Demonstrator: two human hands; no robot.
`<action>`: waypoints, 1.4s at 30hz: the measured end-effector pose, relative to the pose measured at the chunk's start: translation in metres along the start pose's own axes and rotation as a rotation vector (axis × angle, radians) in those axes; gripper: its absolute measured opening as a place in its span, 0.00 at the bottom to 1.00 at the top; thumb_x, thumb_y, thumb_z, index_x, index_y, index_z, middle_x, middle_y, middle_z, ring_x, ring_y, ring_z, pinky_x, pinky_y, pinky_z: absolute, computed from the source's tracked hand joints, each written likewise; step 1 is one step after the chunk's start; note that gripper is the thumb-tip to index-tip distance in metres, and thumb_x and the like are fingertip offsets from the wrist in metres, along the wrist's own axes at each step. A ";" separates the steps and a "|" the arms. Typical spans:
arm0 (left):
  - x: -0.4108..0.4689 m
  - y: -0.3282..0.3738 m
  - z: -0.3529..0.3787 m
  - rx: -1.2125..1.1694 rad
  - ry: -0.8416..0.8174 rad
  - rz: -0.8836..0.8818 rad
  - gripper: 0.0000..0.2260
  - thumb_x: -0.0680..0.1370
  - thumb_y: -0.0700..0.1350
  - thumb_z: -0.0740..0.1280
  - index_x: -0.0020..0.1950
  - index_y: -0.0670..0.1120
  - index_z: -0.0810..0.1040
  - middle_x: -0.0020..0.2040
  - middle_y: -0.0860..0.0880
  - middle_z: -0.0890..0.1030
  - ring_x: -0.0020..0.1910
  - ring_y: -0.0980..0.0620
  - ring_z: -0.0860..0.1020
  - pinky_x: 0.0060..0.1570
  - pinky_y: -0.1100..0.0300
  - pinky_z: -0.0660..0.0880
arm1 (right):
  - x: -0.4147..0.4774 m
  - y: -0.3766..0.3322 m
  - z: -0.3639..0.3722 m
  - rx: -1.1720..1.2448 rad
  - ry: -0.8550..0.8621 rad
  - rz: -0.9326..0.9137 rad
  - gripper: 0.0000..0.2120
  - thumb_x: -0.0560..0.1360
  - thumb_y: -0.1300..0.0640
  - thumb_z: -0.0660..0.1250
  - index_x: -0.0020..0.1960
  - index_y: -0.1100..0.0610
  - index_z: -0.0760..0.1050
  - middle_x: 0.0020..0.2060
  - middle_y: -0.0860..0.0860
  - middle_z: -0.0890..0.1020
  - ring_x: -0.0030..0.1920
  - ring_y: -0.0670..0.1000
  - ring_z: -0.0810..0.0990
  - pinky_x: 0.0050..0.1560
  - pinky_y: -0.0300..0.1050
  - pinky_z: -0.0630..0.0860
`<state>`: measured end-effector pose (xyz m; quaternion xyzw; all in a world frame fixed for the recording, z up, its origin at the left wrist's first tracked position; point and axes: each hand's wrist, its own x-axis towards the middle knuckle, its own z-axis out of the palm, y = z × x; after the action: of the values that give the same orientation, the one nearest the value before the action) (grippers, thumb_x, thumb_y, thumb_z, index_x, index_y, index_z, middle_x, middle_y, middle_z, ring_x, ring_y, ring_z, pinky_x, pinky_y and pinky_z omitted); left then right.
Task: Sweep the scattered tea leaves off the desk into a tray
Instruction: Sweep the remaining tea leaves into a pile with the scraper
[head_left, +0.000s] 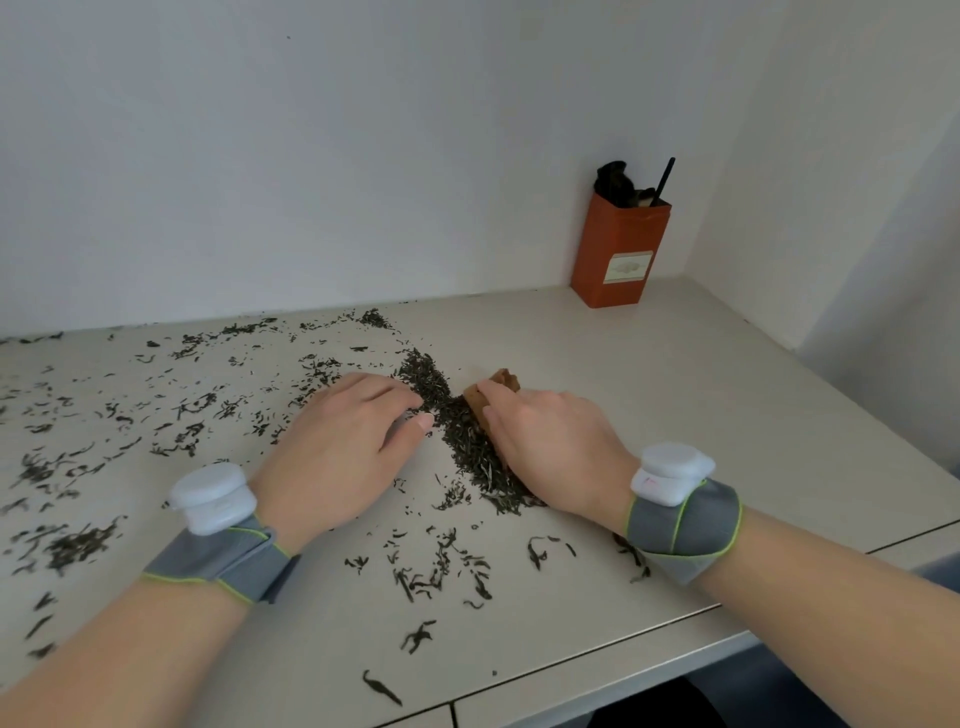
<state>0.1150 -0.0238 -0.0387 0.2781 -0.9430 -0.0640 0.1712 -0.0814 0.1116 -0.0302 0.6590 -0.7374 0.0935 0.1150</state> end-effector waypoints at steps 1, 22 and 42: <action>0.000 0.000 0.000 -0.002 0.000 0.000 0.23 0.85 0.61 0.52 0.71 0.53 0.77 0.69 0.56 0.77 0.71 0.55 0.69 0.74 0.48 0.67 | -0.002 0.002 -0.002 0.014 0.004 0.007 0.10 0.86 0.51 0.50 0.59 0.51 0.68 0.35 0.48 0.75 0.31 0.55 0.75 0.34 0.52 0.77; 0.001 0.006 -0.001 0.007 0.004 0.006 0.23 0.84 0.61 0.53 0.71 0.51 0.77 0.70 0.54 0.77 0.71 0.53 0.70 0.74 0.53 0.64 | -0.085 0.036 -0.011 -0.113 0.004 0.229 0.06 0.84 0.53 0.53 0.59 0.50 0.65 0.35 0.49 0.75 0.34 0.60 0.78 0.34 0.50 0.76; 0.000 0.009 -0.007 0.002 0.001 -0.006 0.21 0.85 0.58 0.55 0.70 0.50 0.78 0.69 0.52 0.78 0.71 0.50 0.70 0.72 0.52 0.66 | -0.072 0.016 -0.037 0.182 0.079 0.316 0.15 0.85 0.46 0.47 0.62 0.47 0.69 0.43 0.52 0.83 0.42 0.63 0.80 0.43 0.53 0.78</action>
<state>0.1132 -0.0164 -0.0304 0.2813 -0.9421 -0.0637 0.1713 -0.0881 0.1922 -0.0152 0.5386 -0.8150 0.2026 0.0678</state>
